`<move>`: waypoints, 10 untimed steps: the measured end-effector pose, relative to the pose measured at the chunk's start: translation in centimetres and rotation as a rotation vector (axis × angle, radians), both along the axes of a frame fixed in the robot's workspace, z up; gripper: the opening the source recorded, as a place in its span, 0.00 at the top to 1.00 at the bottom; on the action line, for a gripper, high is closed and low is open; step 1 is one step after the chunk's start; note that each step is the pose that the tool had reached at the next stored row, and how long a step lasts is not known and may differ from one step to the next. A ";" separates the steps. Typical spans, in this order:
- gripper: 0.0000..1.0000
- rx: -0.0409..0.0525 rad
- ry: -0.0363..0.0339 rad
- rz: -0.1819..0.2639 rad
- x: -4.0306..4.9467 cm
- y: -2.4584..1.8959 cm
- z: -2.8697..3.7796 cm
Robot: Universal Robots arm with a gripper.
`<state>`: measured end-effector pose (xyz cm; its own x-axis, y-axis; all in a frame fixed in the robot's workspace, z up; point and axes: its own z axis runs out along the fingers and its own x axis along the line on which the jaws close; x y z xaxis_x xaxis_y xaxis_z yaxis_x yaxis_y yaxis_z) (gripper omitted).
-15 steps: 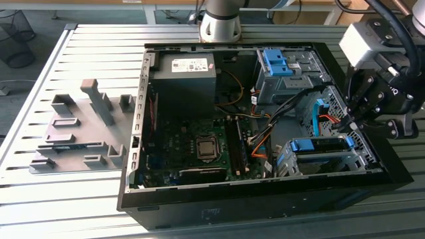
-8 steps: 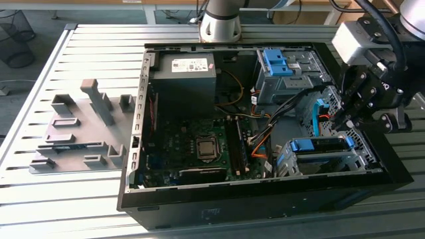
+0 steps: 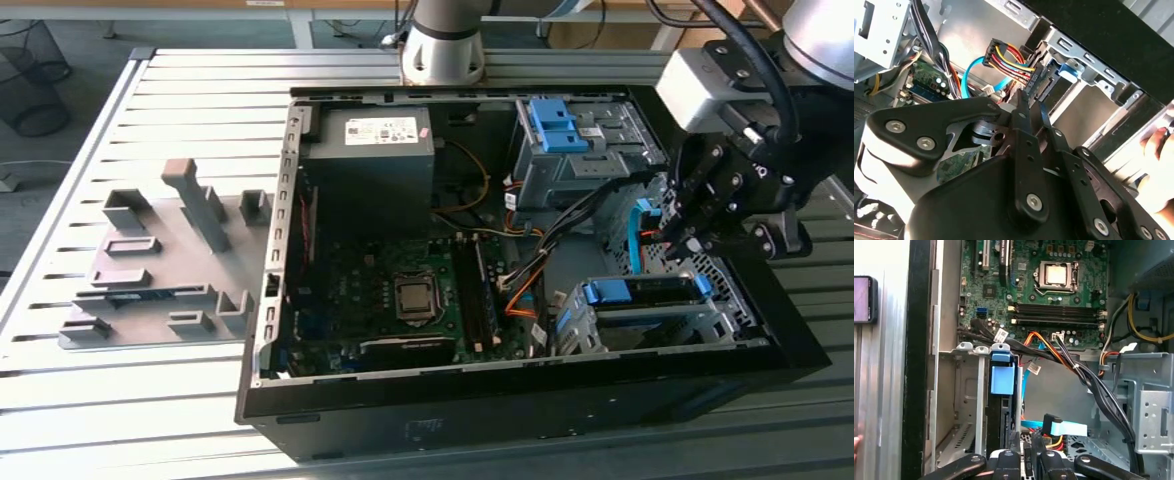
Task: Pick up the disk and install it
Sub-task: 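Insert the first disk wire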
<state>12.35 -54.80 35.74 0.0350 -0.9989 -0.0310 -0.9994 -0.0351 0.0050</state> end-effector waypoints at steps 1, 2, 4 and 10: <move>0.76 -0.0002 0.0000 0.003 0.01 0.07 -0.06; 0.76 -0.0004 0.0000 0.004 0.05 0.17 -0.09; 0.75 -0.0006 0.0000 0.005 0.11 0.34 -0.13; 0.69 -0.0008 0.0000 0.017 0.36 0.52 -0.29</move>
